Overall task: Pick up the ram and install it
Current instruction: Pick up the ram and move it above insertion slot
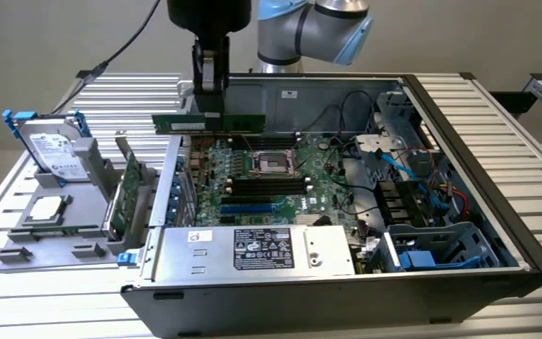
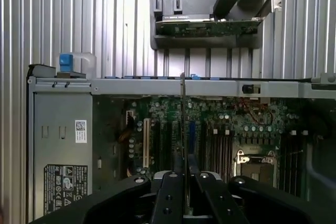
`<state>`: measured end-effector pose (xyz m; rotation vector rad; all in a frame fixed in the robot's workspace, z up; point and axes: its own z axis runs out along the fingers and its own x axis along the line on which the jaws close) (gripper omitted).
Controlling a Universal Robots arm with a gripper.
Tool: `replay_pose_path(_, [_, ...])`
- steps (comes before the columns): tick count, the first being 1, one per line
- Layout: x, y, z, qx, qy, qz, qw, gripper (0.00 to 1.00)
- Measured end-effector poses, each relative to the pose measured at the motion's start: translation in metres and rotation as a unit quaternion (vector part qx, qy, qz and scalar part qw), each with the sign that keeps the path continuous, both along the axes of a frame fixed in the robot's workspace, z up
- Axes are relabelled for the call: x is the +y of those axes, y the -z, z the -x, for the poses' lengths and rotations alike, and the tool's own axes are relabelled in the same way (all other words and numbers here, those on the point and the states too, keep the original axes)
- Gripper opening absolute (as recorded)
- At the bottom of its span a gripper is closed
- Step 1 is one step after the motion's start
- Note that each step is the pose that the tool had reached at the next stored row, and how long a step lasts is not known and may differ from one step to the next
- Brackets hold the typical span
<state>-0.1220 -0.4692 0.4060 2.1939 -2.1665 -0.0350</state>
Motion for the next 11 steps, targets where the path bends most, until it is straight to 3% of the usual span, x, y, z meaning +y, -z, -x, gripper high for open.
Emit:
replay_pose_path(5, [0.007, 0.0007, -0.017, 0.0, 0.0, -0.0008, 1.0, 0.14])
replay_pose_path(11, [0.0143, 0.0028, -0.033, 0.0, 0.0, -0.0079, 1.0, 0.14])
